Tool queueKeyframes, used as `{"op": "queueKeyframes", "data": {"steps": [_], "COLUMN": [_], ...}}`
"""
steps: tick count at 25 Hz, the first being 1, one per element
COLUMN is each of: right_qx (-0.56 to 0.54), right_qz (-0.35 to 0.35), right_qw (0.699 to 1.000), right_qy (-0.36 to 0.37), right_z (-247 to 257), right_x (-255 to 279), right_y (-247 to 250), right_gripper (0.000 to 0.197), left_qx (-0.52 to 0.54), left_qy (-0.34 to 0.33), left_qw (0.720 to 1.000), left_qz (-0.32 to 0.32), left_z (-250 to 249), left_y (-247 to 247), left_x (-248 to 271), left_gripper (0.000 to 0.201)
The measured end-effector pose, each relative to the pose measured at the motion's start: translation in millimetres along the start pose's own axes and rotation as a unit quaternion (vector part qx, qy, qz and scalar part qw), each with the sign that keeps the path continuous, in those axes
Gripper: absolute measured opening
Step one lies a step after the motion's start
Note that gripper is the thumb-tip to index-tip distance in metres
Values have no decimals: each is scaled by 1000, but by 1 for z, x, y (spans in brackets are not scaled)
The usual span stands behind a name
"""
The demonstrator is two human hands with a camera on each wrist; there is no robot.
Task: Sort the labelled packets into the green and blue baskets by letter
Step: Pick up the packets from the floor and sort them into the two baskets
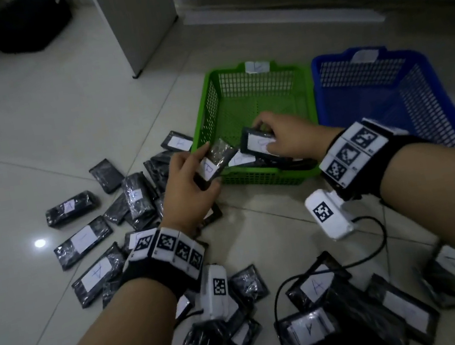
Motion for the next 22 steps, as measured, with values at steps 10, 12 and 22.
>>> {"op": "queueKeyframes", "data": {"steps": [10, 12, 22], "right_qx": [34, 62, -94], "right_qz": [2, -87, 49], "right_qw": [998, 993, 991], "right_qy": [-53, -49, 78], "right_z": [-67, -62, 41], "right_x": [21, 29, 73], "right_y": [-12, -8, -119], "right_gripper": [41, 40, 18], "left_qx": [-156, -135, -152], "left_qy": [-11, 6, 36], "left_qw": [984, 984, 986], "left_qz": [84, 115, -53], "left_z": [10, 14, 64], "left_y": [-58, -62, 38], "left_x": [-46, -41, 60], "left_gripper": [47, 46, 15]}}
Point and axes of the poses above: each hand's wrist, its own x-axis away from the middle knuckle, its own y-axis out of the back of the hand, z = x × y, the point moved 8 cm from there along -x, towards the middle knuckle, and after that the axes turned 6 degrees about -z, right-handed, at the moved point
